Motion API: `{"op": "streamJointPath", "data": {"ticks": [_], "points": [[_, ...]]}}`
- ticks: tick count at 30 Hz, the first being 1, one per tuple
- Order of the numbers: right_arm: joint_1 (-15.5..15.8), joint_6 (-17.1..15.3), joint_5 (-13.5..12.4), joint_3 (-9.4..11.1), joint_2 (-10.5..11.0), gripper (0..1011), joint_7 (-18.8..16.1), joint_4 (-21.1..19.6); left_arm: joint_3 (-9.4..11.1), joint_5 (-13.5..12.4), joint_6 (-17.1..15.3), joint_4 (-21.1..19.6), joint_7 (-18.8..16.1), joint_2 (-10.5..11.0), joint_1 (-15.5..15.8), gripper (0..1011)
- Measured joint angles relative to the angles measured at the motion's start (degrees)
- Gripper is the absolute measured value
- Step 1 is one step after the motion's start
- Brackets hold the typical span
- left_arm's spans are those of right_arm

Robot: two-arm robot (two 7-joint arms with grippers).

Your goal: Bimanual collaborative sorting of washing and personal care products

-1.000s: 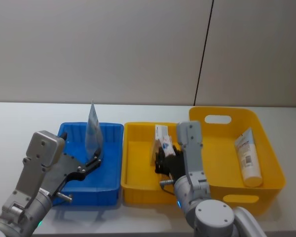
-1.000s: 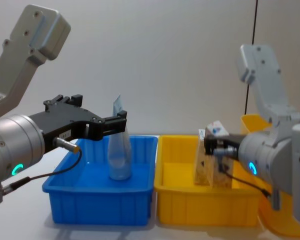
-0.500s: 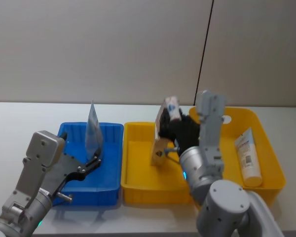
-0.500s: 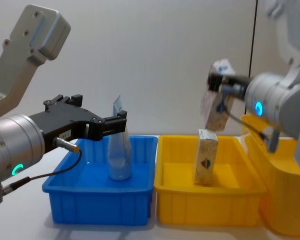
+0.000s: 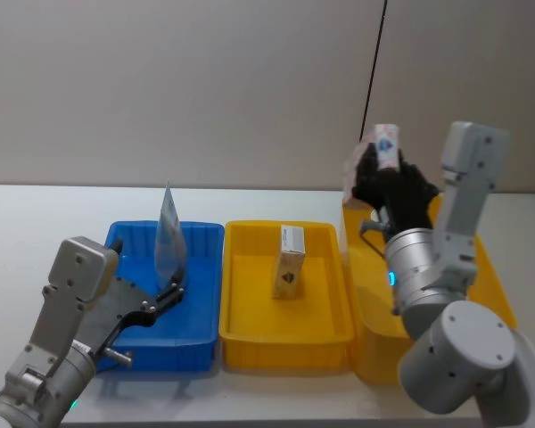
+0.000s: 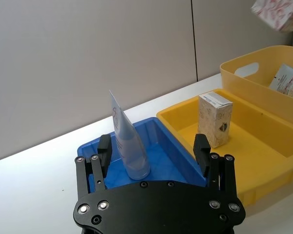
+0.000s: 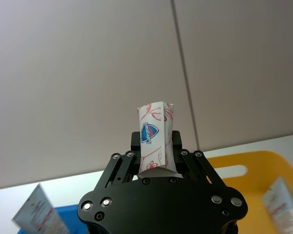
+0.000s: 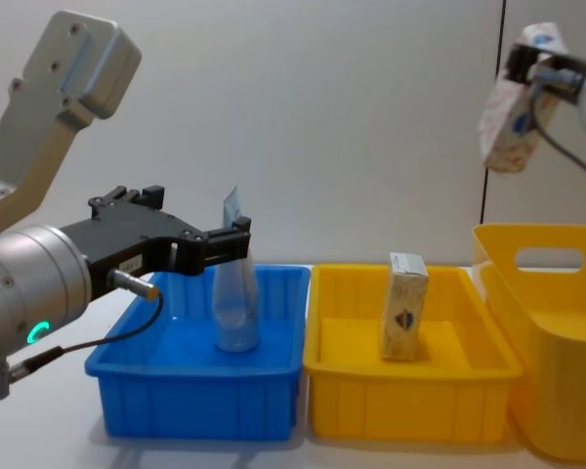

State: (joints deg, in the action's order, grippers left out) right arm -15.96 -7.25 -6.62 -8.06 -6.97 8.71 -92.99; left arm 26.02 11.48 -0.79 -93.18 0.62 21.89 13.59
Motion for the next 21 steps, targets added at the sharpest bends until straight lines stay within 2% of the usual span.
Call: {"op": "streamJointPath", "data": {"ticks": [5,12,19,21], "points": [[0.8,-1.3,0.7,1.7,0.0,310,1.6,-1.7,0.0,0.0,0.0,0.0,0.0,0.0,0.0,1001],[2.3,-5.1,2.5,3.8,0.5,310,3.7,-3.7,0.0,0.0,0.0,0.0,0.0,0.0,0.0,1001],[2.9,-8.6,3.9,4.7,1.3,310,4.7,-4.1,0.0,0.0,0.0,0.0,0.0,0.0,0.0,1001],[3.0,-10.6,4.7,5.0,1.9,310,5.1,-4.1,0.0,0.0,0.0,0.0,0.0,0.0,0.0,1001]]}}
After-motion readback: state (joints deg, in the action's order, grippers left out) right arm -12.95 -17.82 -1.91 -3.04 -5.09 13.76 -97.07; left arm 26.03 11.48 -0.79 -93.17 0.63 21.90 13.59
